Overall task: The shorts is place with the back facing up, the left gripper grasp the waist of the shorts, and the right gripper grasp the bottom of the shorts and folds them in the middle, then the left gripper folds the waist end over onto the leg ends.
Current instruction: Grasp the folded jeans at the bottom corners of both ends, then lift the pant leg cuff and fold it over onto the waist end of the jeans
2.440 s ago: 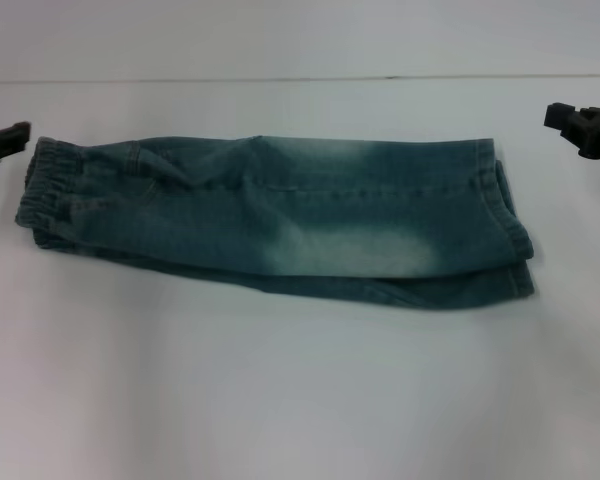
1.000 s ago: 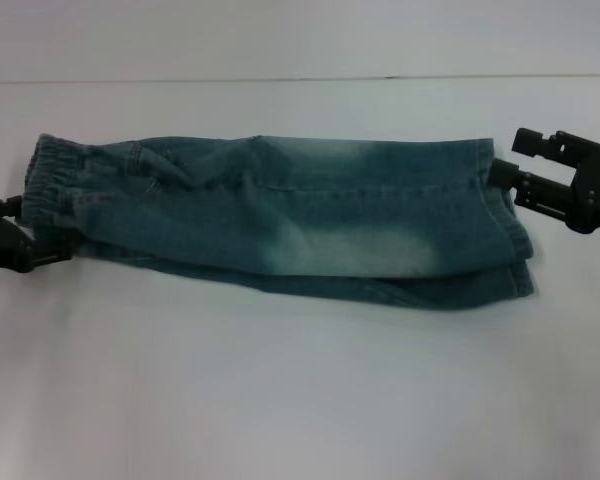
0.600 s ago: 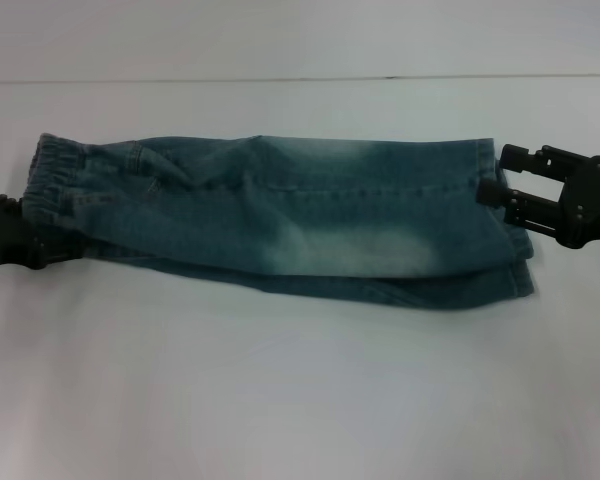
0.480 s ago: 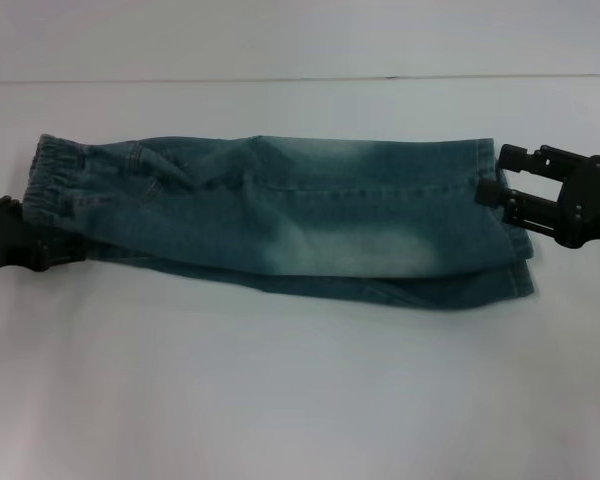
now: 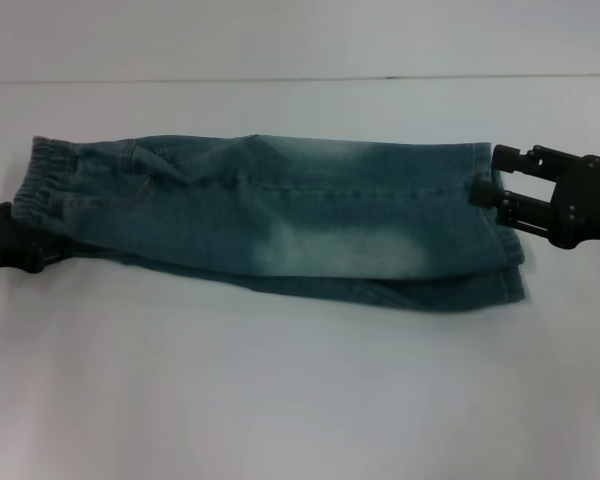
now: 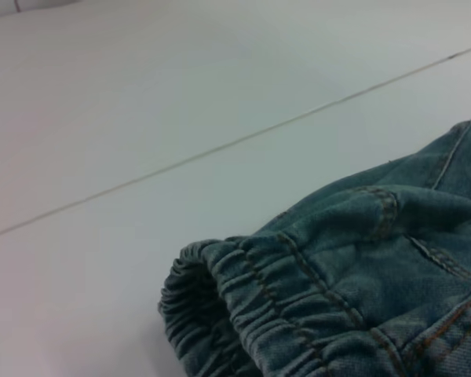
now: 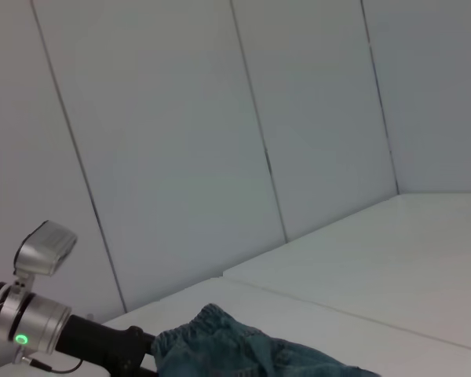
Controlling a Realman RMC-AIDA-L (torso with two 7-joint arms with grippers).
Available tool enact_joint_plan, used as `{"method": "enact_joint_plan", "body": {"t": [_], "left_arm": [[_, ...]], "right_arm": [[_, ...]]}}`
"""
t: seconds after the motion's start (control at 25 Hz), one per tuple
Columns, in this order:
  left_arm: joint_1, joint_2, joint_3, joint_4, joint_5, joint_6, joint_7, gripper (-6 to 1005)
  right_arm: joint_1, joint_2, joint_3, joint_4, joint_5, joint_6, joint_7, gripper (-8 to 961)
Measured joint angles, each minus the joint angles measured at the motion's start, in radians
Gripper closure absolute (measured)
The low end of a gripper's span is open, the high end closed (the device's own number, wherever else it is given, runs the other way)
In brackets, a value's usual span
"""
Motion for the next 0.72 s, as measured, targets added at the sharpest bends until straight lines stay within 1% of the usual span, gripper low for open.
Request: {"method": "enact_joint_plan", "body": {"t": [0.08,0.2,0.4,0.48,0.6,0.68,0.72], "left_arm": [[0.000,-0.001,0.001,0.000,0.001,0.000,0.001,304],[0.000,-0.004,0.004,0.006,0.004,0.005,0.000,343],[0.000,-0.005,0.005,0.011,0.002,0.032,-0.003,382],[0.001,-0.005,0.004,0.016,0.002,0.043,-0.005,409],[0.012,-0.009,0.007,0.085,0.005,0.112,-0.047,464],[0.028,-0.018,0.021,0.160,0.008,0.166,-0.090,501],[0.037,-0.023,0.032,0.197,0.010,0.187,-0.109,543]], "right_arm": [[0.000,0.000,-0.012,-0.003,-0.007,0.000,-0.001,283],[0.007,-0.001,-0.042,-0.027,-0.061,-0.016,-0.001,283],[0.052,0.003,-0.103,-0.040,-0.149,-0.037,0.008,284],[0.058,0.003,-0.112,-0.037,-0.153,-0.037,0.009,284],[0.068,0.005,-0.138,-0.033,-0.156,-0.034,0.009,283],[0.073,0.006,-0.146,-0.033,-0.156,-0.032,0.010,282],[0.074,0.006,-0.148,-0.031,-0.155,-0.031,0.010,282]]}}
